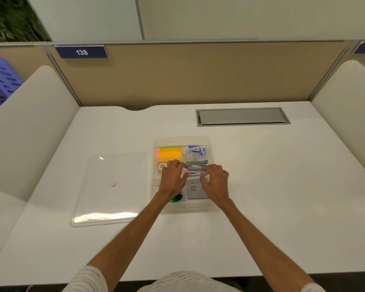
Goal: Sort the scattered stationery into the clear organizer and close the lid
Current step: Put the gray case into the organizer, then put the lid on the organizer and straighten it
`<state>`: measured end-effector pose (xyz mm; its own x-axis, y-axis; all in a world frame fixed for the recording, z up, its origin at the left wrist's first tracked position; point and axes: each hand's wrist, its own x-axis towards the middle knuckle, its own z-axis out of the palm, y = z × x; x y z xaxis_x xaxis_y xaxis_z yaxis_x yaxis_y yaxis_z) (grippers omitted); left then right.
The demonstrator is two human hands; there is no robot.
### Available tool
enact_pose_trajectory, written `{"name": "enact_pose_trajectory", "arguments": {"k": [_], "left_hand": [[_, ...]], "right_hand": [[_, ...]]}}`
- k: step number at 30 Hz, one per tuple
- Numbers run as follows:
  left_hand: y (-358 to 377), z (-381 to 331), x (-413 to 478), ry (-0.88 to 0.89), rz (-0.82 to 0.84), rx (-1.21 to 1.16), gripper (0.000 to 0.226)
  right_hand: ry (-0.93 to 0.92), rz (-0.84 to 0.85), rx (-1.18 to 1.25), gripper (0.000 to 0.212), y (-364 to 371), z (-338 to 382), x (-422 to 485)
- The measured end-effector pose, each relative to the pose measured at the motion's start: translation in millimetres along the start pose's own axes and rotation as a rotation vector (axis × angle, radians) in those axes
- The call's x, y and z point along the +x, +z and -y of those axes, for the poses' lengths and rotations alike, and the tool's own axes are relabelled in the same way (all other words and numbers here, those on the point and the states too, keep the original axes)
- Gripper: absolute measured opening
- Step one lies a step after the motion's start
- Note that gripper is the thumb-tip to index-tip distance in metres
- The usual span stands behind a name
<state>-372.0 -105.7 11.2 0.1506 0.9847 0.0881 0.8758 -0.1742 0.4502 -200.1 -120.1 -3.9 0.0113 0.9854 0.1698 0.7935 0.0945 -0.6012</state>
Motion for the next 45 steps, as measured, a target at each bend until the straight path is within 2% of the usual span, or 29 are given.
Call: {"name": "enact_pose_trajectory", "arguments": {"k": [20,36,45], "left_hand": [[-54.0,55.2,-8.0,-0.137,-0.186,0.033,0.026],[-86.0,123.9,-85.1,-0.419,-0.312,0.072,0.024],[-96.1,154.9,-109.3,-0.561,-0.288,0.084,0.029]], "right_hand": [[-0.144,0.018,0.102,0.021,15.8,71.0,45.1],[-0.327,0.262,0.059,0.027,79.2,152.7,31.8],[-0.352,0.435,0.041,0.035,108.1,176.5,22.8]]}}
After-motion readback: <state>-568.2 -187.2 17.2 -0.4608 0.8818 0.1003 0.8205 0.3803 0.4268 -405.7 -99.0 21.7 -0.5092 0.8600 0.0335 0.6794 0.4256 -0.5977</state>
